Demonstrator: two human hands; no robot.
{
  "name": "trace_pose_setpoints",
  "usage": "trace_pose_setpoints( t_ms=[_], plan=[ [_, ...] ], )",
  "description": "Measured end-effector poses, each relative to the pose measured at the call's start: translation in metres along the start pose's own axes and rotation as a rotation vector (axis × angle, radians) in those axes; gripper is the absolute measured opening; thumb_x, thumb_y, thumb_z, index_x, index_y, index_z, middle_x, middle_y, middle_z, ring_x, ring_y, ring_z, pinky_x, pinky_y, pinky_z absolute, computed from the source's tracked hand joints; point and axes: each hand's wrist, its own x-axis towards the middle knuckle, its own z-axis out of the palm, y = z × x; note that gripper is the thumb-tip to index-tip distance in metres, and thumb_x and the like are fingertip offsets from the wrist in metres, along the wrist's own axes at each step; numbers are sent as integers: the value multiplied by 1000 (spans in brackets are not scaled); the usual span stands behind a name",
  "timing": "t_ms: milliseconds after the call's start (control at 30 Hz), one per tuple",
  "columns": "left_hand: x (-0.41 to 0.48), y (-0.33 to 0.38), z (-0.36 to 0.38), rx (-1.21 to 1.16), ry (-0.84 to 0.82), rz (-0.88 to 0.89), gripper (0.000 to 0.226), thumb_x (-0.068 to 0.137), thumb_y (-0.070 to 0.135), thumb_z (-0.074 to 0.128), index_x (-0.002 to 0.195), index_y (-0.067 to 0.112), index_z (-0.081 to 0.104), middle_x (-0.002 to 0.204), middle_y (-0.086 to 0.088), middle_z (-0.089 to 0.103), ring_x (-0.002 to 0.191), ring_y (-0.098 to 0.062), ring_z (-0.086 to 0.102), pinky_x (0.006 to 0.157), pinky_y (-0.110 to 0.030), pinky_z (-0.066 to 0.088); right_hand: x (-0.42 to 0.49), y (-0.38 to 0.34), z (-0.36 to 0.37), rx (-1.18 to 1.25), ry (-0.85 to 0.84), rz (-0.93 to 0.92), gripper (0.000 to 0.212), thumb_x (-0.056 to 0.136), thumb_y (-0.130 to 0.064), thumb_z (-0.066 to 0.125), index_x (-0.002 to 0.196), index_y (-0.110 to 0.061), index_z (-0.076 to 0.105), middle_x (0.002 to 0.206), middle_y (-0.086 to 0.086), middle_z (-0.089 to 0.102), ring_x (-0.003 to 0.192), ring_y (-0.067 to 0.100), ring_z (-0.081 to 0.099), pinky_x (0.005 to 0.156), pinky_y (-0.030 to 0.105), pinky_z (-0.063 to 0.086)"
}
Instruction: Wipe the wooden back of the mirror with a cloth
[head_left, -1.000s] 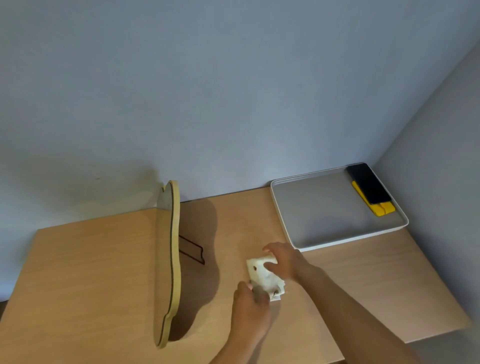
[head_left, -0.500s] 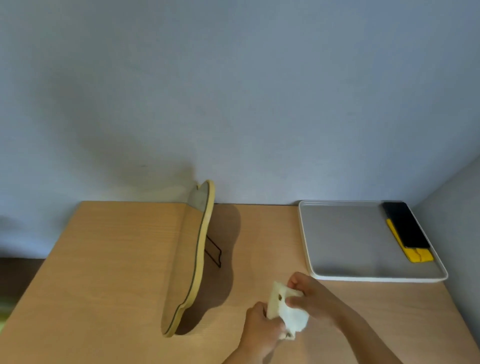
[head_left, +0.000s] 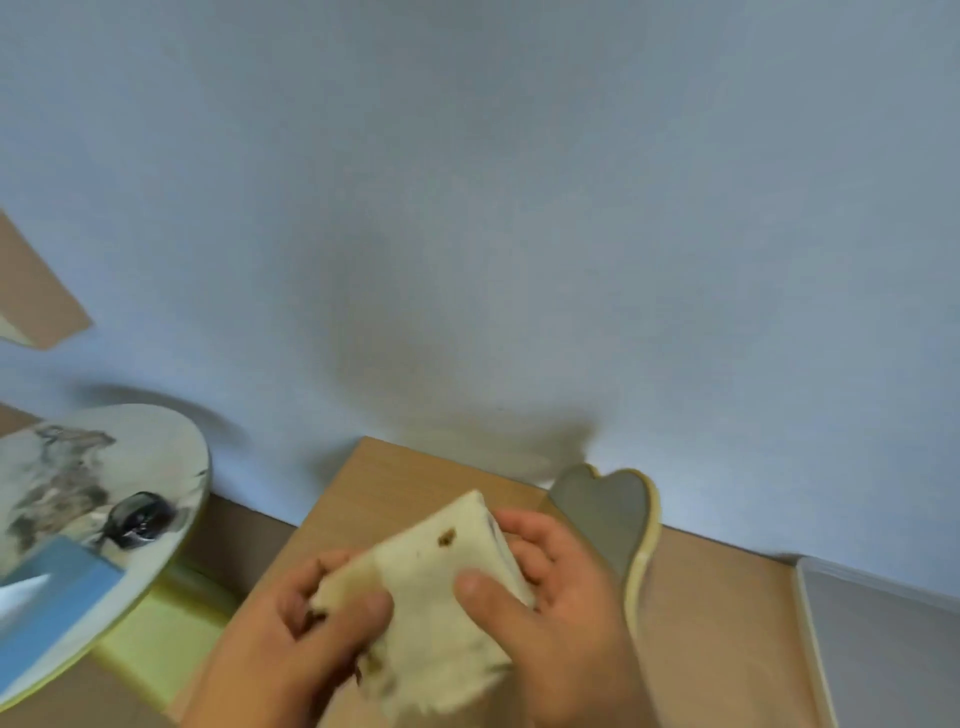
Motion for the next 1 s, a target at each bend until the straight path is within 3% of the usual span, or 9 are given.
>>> trace_pose_setpoints(
  t_ms=[67,133,267,333,433,567,667,767,1000],
  plan=[
    [52,-1,-41,-132,76,-38,47,59,9,92,101,-1,73,83,-25,76,66,-28,72,55,-31,60,47,29,51,102,103,17,40,75,1,79,110,-11,64,96,8,80,88,28,76,82,47,61],
    [117,-5,-69,-109,157,-83,26,82,5,77,106,-4,70,92,-26,78,73,-31,75,62,-37,62,103,67,87,146,199,94,30,83,7,72,108,-6,63,95,12,79,88,32,75,82,53,60],
    [254,-40,-112,37,195,-208,20,96,3,63,111,-9,68,104,-30,77,89,-41,75,81,-55,59,224,144,128,58,354,270,23,83,0,71,104,-2,60,95,20,75,84,34,75,77,57,61],
    [311,-66,-131,85,152,-292,20,93,-3,61,110,-8,69,106,-30,77,93,-42,75,80,-52,60,273,181,131,-100,429,327,18,81,-10,72,95,-8,61,91,15,73,79,28,73,70,47,62],
    [371,-117,-148,197,39,-383,20,76,-7,57,79,2,74,85,-20,78,71,-30,72,62,-35,55,323,231,121,-374,519,421,15,76,-26,74,84,-19,63,87,4,71,76,20,68,60,34,56],
    [413,-171,-156,484,58,-327,23,88,-5,51,90,8,69,92,-11,73,83,-28,68,63,-28,51,359,284,113,-494,536,469,12,81,-20,74,88,-13,67,85,5,72,72,17,66,57,28,48],
    [423,-194,-160,669,59,-146,18,92,-3,54,88,11,64,84,0,67,84,-25,63,69,-30,46,367,303,116,-623,549,453,15,81,-23,74,91,-16,66,82,-2,71,74,14,66,59,28,50],
    [427,-204,-163,775,52,-42,13,94,1,58,102,6,68,98,-8,71,94,-27,66,79,-33,51,369,312,119,-716,591,413,19,81,-26,74,88,-21,57,85,-4,67,75,15,65,67,35,55],
    [422,-199,-167,861,93,-29,10,90,11,63,97,5,66,96,-11,68,94,-33,64,83,-46,54,362,305,117,-706,586,393,35,78,-32,79,96,-16,54,100,1,59,79,13,58,71,30,49]
  ],
)
